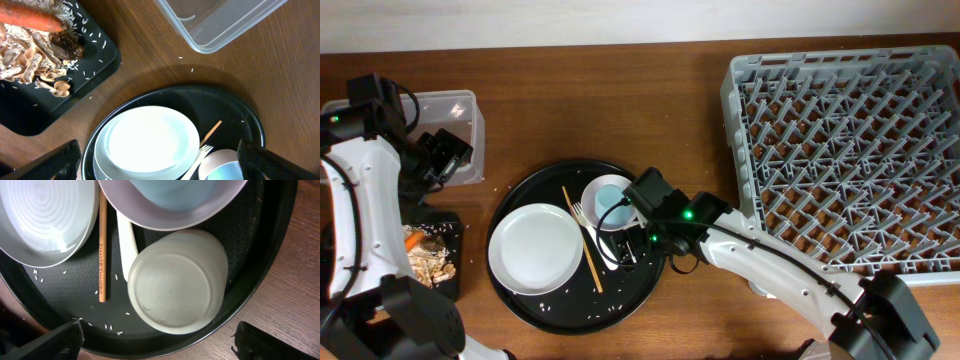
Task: Sort waste into correct bins and load items into the dishwasher rack
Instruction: 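Reach the right gripper to the white cup on the round tray, then grasp the white cup with the right gripper and lift it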
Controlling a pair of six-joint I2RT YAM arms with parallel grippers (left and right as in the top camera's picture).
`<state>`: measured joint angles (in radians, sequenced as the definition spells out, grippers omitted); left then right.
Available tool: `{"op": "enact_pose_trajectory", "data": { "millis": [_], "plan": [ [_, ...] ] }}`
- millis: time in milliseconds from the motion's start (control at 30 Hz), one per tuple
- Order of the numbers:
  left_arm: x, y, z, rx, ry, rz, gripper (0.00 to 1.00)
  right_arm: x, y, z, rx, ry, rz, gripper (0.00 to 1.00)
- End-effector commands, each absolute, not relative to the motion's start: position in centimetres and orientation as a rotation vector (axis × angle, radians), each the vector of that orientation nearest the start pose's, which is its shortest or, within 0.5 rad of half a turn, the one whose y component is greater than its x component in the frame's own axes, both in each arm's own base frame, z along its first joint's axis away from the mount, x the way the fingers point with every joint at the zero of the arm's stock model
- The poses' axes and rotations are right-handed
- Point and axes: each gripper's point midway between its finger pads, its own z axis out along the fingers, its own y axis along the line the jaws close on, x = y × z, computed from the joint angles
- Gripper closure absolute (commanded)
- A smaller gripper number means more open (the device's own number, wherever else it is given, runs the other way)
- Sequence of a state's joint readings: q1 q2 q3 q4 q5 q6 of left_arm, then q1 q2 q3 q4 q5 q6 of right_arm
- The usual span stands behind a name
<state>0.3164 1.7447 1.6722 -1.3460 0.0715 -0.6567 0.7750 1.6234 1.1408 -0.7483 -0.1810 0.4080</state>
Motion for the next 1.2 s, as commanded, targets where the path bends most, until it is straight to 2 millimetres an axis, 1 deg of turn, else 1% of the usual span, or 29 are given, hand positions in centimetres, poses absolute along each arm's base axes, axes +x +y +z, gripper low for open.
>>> {"op": "enact_pose_trajectory", "data": {
  "millis": [0, 133, 267, 367, 433, 567, 667, 700, 800, 933, 967, 1067, 1133, 1167],
  "plan": [
    [33.7, 9.8, 17.5, -1.414, 2.641, -0.146, 0.01, 24.1, 27.3, 9.0, -0.57, 2.843, 0.459, 0.01],
    [33.7, 9.8, 17.5, -1.414, 2.641, -0.147, 0.01, 24.2, 26.7, 8.8, -0.562, 2.847, 0.414, 0.01],
    [33.7, 9.8, 17.5, -1.414, 2.641, -0.146, 0.01, 24.3, 26.7, 8.8, -0.561, 2.847, 0.409, 0.01],
    [33.7, 9.8, 17.5, -1.414, 2.641, -0.147, 0.01, 25.0, 26.0, 8.5, -0.543, 2.828, 0.333, 0.01],
    [33.7, 9.8, 17.5, -1.414, 2.641, -0.146, 0.01, 25.5, 26.2, 8.4, -0.539, 2.812, 0.324, 0.01],
    [33.7, 9.8, 17.5, -1.414, 2.641, -0.147, 0.01, 25.4, 26.2, 8.4, -0.539, 2.813, 0.325, 0.01],
    [33.7, 9.8, 17.5, -1.414, 2.641, -0.147, 0.01, 24.6, 27.0, 8.4, -0.582, 2.807, 0.329, 0.01],
    [33.7, 9.8, 17.5, -1.414, 2.641, -0.147, 0.01, 24.3, 27.2, 8.4, -0.6, 2.797, 0.313, 0.01],
    [33.7, 9.8, 17.5, -1.414, 2.641, -0.146, 0.01, 24.6, 26.9, 8.4, -0.604, 2.742, 0.174, 0.01],
    [33.7, 9.8, 17.5, -1.414, 2.641, -0.147, 0.01, 25.1, 26.7, 8.3, -0.596, 2.722, 0.128, 0.01],
    [33.7, 9.8, 17.5, -1.414, 2.641, -0.147, 0.01, 25.5, 26.6, 7.9, -0.59, 2.712, 0.099, 0.01],
    [33.7, 9.8, 17.5, -1.414, 2.641, -0.147, 0.01, 26.2, 27.4, 6.2, -0.596, 2.713, 0.093, 0.01],
    [33.7, 9.8, 17.5, -1.414, 2.641, -0.147, 0.01, 26.7, 28.0, 5.7, -0.592, 2.701, 0.105, 0.02],
    [33.7, 9.8, 17.5, -1.414, 2.641, -0.146, 0.01, 26.8, 28.1, 5.7, -0.589, 2.694, 0.113, 0.01]
  ]
}}
